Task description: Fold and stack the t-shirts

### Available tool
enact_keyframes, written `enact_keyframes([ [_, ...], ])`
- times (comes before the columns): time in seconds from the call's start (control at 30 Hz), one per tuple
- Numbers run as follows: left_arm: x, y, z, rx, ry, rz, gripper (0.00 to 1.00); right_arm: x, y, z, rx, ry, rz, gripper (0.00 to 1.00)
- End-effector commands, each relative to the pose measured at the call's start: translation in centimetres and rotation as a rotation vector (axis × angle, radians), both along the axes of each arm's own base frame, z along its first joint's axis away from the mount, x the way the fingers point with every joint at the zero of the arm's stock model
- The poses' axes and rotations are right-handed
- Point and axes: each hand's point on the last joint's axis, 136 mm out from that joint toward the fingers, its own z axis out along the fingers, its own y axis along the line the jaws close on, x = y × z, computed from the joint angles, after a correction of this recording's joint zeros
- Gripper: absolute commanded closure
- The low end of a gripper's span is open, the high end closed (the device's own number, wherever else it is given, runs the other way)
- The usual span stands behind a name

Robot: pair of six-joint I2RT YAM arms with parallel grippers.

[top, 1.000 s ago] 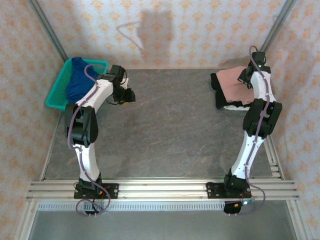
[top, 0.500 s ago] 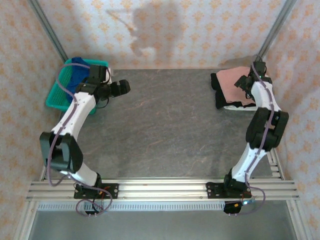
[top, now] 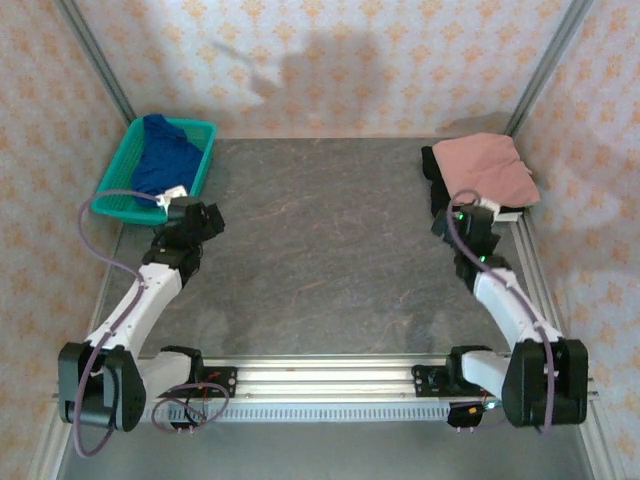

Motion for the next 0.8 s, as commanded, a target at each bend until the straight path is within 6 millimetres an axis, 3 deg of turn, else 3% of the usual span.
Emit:
enact_keyframes([
  [0.0, 0.2, 2.0, -1.9, 0.159, 0.006, 0.043, 0.00, 0.8, -0.3, 2.3, -0.168, -0.196, 0.036, 0.01],
  [0.1, 1.0, 1.4, -4.9, 0.160, -0.009, -0.014, 0.00, 1.0, -1.5, 1.0, -0.167, -0.182, -0.050, 0.01],
  [0.2, 2.4, 0.7, -4.9, 0.123, -0.046, -0.049, 0.00, 2.5, -1.6, -1.2, -0.157, -0.153, -0.071, 0.01],
  [0.33, 4.7, -0.1, -4.7, 0.128, -0.073, -0.127, 0.00, 5.0, -1.2, -1.4, -0.186, -0.148, -0.043, 0.01],
  [0.4, 5.7, -0.8, -5.1, 0.129, -0.054, -0.191, 0.00, 6.0, -1.1, -2.9, -0.192, -0.148, -0.039, 0.00],
  [0.5, 5.0, -1.8, -6.1, 0.131, -0.153, -0.249, 0.00, 4.7, -1.4, -3.2, -0.168, -0.195, -0.046, 0.01],
  [0.57, 5.2, -2.2, -6.4, 0.141, -0.175, -0.278, 0.00, 5.0, -1.4, -3.0, -0.184, -0.277, -0.053, 0.01],
  [0.63, 5.4, -2.4, -6.4, 0.142, -0.166, -0.290, 0.00, 5.1, -1.8, -3.7, -0.160, -0.173, -0.065, 0.01],
  [0.77, 5.3, -2.4, -6.5, 0.142, -0.155, -0.289, 0.00, 5.0, -1.9, -3.7, -0.152, -0.191, -0.059, 0.01],
])
